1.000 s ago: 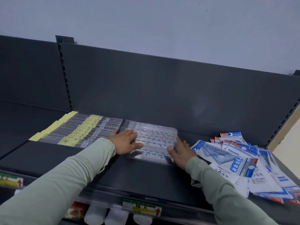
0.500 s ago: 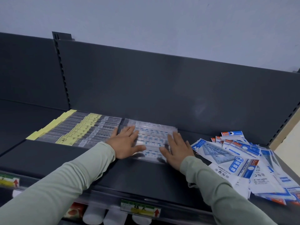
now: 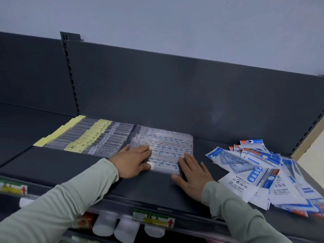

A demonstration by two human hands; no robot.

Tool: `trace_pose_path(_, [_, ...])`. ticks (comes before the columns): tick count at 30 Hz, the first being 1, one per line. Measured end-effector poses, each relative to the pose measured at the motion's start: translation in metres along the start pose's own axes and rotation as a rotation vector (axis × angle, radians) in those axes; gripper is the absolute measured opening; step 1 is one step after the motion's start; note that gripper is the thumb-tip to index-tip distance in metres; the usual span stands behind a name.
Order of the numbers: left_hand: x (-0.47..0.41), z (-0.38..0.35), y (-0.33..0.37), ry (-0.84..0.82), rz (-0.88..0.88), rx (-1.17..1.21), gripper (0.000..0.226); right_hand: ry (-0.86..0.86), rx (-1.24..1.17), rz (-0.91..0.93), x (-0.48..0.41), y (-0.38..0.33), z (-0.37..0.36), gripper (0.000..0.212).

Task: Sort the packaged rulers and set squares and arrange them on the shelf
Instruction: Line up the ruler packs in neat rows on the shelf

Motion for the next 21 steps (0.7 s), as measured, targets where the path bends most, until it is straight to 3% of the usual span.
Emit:
trace_pose_path(2, [0.0,-0.003,-0.002,0.006,-0.005,-0.013,0.061,-0.014,0.005,0.006,0.003,-0.001,0.0,0.1])
trace_pose_path(6, [0.002,-0.006,-0.003,-0.023,-0.004,-0.013,0.059,-0.056,0.013,0.023,0.008,-0.006,-0.001,0.108])
trace_pose_path(9, [0.0,-0.002,-0.002,-0.04,-0.004,-0.005,0.06,-0.051,-0.022,0.004,0.008,-0.005,0.0,0.099])
trace_pose_path(13, [-0.009,0.013,-0.002,0.008,0.012,0.014,0.063,0.065,-0.074,-0.025,-0.007,0.007,0.014,0.07])
trace_pose_path(21, [-0.052,0.024,0.0,-0.001,0.078,0.031,0.081,0.052,-0.1,-0.097,-0.05,0.031,0.03,0.074])
Point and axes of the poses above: each hand's wrist, its own x-axis away from the middle knuckle, its own z-axis out of the back of the hand, y = z × x, the point moved 4 cm from there along -x, towards the middle knuckle, and after that the axes turned 12 degrees about z, right-handed, at the moved point
